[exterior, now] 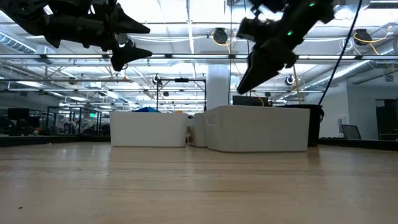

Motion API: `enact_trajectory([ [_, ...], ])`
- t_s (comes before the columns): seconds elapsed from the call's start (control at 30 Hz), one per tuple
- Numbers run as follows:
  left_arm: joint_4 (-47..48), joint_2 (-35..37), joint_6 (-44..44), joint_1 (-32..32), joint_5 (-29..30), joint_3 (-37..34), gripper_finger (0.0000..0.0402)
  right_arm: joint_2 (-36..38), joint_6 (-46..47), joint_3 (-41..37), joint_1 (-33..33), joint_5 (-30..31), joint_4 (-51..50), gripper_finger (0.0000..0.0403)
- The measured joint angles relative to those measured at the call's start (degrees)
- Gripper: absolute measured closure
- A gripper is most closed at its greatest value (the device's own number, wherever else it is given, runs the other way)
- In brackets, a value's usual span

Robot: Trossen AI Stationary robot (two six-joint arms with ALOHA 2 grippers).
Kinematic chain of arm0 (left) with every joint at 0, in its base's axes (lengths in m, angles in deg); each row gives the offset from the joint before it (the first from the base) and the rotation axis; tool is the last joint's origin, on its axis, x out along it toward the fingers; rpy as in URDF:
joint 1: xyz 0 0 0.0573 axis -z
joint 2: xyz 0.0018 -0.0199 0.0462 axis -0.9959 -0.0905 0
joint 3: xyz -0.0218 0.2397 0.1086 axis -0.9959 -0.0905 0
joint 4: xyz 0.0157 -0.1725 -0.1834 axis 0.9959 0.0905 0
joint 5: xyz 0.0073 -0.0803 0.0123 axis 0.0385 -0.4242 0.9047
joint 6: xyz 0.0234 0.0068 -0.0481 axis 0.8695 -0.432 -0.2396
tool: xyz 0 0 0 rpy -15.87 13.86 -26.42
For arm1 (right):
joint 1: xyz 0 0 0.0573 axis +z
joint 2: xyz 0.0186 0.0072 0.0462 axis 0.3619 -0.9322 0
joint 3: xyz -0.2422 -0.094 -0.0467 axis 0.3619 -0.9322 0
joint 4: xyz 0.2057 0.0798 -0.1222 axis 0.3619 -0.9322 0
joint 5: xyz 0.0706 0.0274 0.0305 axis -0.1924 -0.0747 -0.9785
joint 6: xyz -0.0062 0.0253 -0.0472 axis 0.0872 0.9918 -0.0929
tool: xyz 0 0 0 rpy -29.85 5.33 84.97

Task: Pick & Place Toys
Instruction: Put the orange dice into the bottom gray bin

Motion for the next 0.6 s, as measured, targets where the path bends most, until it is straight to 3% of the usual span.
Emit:
enact_trajectory([
  [0.2,-0.67,0.0,2.42,0.0,0.02,0.0,0.0082,-9.05,-3.49,7.67,-4.98,-7.14,-7.49,0.0388],
  [0.37,-0.66,0.0,2.19,0.0,0.0,0.0,0.0082,-14.82,-3.73,13.11,-6.21,-6.35,-20.31,0.0383],
  [0.47,-0.66,0.0,2.17,0.0,0.0,0.0,0.0082,-15.7,-3.71,14.58,-6.22,-2.07,-26.98,0.0387],
  [0.6,-0.66,0.0,2.17,0.0,-0.01,0.0,0.0082,-14.7,-3.66,15.01,-5.76,2.77,-28.06,0.04],
])
